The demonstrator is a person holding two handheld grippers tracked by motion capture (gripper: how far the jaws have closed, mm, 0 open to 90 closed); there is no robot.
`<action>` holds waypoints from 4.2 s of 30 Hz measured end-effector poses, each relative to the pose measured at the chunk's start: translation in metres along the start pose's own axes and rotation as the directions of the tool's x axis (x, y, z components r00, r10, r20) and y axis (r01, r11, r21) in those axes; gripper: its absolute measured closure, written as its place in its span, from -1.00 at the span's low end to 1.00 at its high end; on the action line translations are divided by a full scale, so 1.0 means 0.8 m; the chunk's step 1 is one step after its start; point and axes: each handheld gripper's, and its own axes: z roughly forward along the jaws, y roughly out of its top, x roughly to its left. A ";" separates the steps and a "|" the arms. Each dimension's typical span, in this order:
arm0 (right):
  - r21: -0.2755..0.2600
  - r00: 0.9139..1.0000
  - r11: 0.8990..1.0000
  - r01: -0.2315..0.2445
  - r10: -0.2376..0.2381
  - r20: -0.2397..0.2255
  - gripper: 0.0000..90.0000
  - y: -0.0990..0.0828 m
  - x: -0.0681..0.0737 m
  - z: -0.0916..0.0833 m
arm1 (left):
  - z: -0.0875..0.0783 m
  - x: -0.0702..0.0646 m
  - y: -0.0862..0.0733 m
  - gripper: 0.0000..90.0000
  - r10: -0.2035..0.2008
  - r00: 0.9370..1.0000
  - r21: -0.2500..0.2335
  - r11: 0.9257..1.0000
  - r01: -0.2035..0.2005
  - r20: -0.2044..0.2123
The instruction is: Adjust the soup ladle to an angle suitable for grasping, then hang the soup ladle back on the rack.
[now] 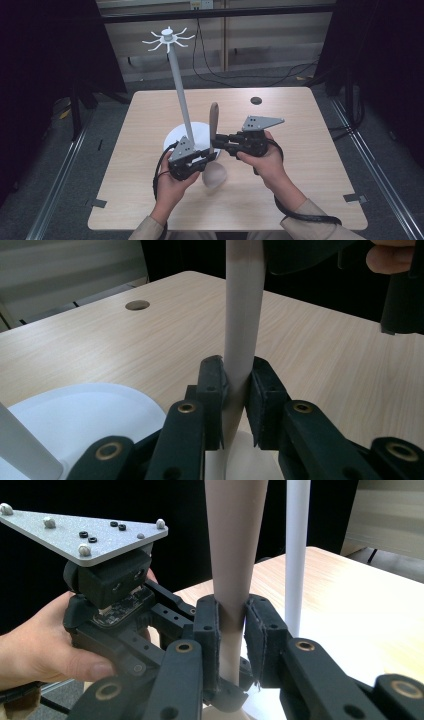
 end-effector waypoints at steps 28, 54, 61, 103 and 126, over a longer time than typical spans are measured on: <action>0.073 0.980 0.997 -0.011 -0.004 0.200 -0.38 -0.051 -0.024 -0.040 | -0.002 0.004 0.000 0.78 -0.029 1.000 0.036 0.999 0.029 0.007; 0.226 0.965 0.974 -0.012 -0.048 0.257 -0.92 -0.118 -0.028 -0.056 | -0.015 0.018 0.025 0.78 -0.051 0.999 0.021 0.998 0.051 -0.007; 0.228 0.962 0.974 -0.021 -0.043 0.270 -0.92 -0.122 -0.028 -0.061 | -0.018 0.025 0.047 0.78 -0.058 0.998 -0.007 0.998 0.058 -0.012; 0.235 0.963 0.971 -0.031 -0.034 0.268 -0.85 -0.123 -0.029 -0.059 | -0.037 0.052 0.122 0.78 -0.062 0.995 -0.118 0.992 0.053 -0.076; 0.233 0.964 0.972 -0.043 -0.021 0.266 -0.85 -0.123 -0.030 -0.062 | -0.037 0.064 0.120 0.78 -0.093 0.991 -0.124 0.989 0.080 -0.101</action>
